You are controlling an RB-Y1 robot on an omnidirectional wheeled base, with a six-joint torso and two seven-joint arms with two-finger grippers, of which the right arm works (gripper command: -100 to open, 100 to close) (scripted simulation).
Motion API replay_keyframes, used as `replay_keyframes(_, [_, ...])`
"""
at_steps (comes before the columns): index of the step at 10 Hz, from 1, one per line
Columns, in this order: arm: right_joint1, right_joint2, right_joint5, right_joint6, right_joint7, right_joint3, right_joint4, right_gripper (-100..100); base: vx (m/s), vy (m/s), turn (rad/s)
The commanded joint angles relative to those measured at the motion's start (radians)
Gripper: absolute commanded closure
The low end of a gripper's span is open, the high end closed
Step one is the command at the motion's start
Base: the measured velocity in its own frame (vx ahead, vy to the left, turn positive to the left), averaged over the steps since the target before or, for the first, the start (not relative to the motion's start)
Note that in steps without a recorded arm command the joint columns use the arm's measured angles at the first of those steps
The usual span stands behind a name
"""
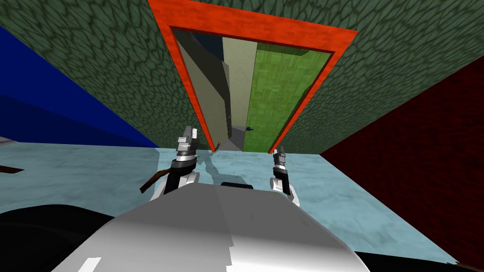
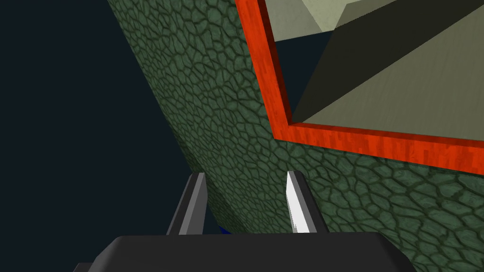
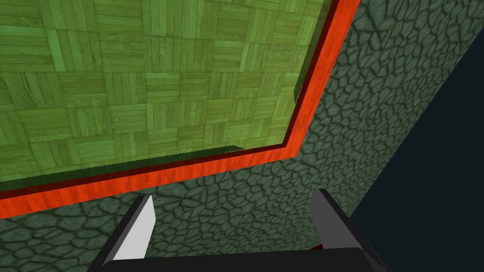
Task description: Push the door open
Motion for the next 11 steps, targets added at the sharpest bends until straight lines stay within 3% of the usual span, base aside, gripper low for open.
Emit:
replay_keyframes(1, [-0.016, -0.004, -0.006, -0.006, -0.002, -0.005, 0.042, -100, 0.100, 0.014, 0.112])
replay_keyframes(11, [-0.126, -0.042, -0.045, -0.080, -0.019, -0.039, 0.351, -100, 0.106, 0.007, 0.126])
